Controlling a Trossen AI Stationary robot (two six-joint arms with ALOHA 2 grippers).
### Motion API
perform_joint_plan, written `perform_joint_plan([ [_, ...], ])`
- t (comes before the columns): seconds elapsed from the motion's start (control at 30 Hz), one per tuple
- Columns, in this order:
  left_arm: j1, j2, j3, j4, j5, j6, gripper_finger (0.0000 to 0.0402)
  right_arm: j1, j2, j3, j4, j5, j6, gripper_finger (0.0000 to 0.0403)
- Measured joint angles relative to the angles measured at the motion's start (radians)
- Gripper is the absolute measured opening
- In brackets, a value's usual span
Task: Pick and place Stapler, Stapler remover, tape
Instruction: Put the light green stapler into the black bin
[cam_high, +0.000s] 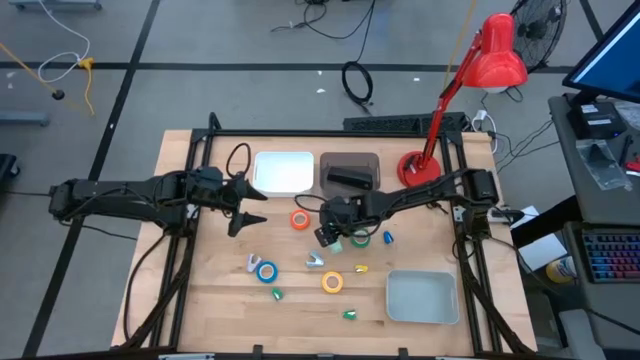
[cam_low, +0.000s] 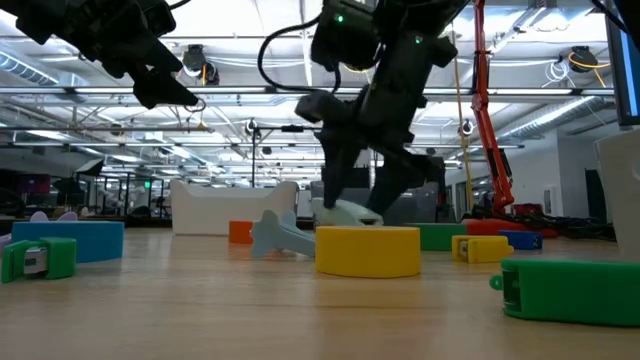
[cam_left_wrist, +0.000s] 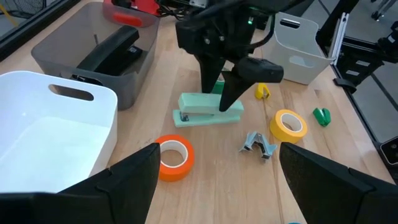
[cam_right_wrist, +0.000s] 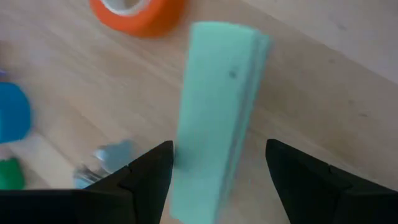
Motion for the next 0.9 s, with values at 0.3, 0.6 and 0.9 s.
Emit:
perform_joint_plan([
  [0.3,0.000,0.000,0.000,0.000,0.000,0.003,0.0333,0.000,0.003,0.003,0.014,0.004,-0.045,0.0252],
  [0.6,0.000,0.000,0.000,0.000,0.000,0.004,0.0333,0.000,0.005,0.004,0.014,0.060,-0.059,0.0251],
  [0.9,0.000,0.000,0.000,0.000,0.000,0.004,0.0333,0.004,0.005,0.004,-0.010,0.055,-0.100,0.0251],
])
